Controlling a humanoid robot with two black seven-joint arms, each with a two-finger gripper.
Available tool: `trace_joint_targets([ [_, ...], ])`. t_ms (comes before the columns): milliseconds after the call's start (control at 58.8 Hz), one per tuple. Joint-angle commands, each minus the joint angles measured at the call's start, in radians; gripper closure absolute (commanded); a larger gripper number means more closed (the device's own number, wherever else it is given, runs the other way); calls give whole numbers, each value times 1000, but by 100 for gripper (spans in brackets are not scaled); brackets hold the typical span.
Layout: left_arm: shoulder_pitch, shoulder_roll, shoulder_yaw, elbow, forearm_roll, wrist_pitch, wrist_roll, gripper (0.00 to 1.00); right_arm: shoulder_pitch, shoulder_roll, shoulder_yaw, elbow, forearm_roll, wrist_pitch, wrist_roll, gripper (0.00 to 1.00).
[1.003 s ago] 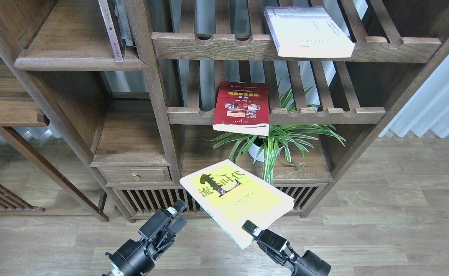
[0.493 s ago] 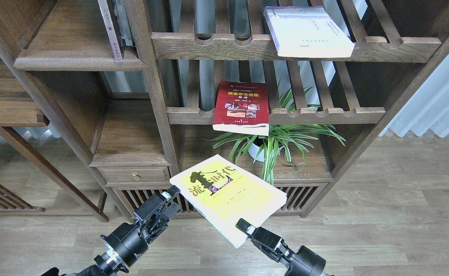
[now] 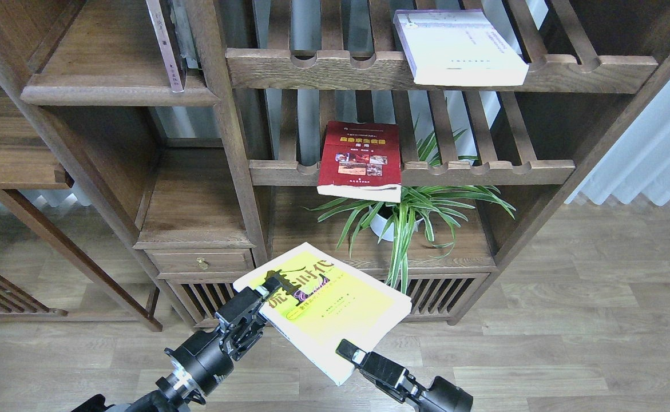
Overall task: Organize books on shelf
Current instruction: 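Grasp the yellow book's edge with the left gripper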
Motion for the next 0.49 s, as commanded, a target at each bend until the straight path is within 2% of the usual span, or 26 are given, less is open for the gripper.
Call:
trace_joint_targets([
  [0, 0, -2, 3, 1, -1, 0, 1, 43, 0, 8, 0, -1, -2, 0, 0, 95],
  [102, 0, -2, 3, 1, -1, 0, 1, 49, -2, 8, 0, -1, -2, 0, -2, 95],
  [238, -2, 0, 3, 1, -1, 0, 1, 63, -8, 8, 0, -2, -3, 0, -2, 95],
  [374, -3, -3, 3, 1, -1, 0, 3, 70, -12, 8, 0, -2, -3, 0, -3, 95],
  [476, -11, -3, 1, 1, -2, 0, 34, 78, -12, 8, 0, -2, -8, 0, -6, 95],
])
